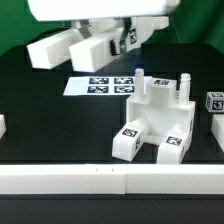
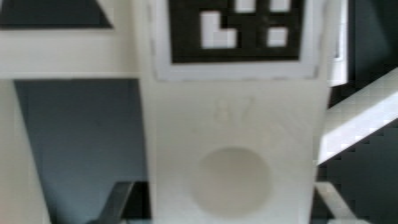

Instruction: Assemble chair

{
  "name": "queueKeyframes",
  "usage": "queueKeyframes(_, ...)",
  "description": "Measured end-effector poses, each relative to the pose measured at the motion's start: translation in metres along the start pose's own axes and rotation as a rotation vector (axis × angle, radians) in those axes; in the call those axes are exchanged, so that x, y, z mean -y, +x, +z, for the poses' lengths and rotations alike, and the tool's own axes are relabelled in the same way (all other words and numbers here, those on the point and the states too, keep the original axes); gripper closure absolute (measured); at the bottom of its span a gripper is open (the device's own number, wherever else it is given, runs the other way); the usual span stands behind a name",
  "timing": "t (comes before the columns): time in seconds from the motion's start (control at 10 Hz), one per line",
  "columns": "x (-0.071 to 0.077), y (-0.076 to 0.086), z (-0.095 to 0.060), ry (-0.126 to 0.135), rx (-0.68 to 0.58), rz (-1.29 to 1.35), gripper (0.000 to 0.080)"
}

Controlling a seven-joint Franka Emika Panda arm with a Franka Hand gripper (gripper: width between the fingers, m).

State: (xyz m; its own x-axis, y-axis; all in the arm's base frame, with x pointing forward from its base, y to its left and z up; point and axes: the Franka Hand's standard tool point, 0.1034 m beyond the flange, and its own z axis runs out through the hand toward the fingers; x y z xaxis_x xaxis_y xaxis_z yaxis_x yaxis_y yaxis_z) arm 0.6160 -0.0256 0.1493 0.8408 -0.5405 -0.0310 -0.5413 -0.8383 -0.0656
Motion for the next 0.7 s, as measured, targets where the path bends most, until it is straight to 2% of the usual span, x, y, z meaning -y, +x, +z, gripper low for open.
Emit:
queueKeyframes(0.1,0.014,0.002,0.0,-0.064,0.042,-0.058,0.0511)
queueKeyframes(0.2,0.021,0.01,0.002,-0.068,0.045,-0.076,0.0511)
queueKeyframes(0.5,0.02,0.009,0.004,-0.07,0.045,-0.074,0.0511)
queueKeyframes(0.6,0.022,0.008,0.003,-0.082,0.034,-0.091,0.0511)
queueKeyframes(0.7,0.033,0.0,0.002,-0.099,0.009,-0.136,0.0511)
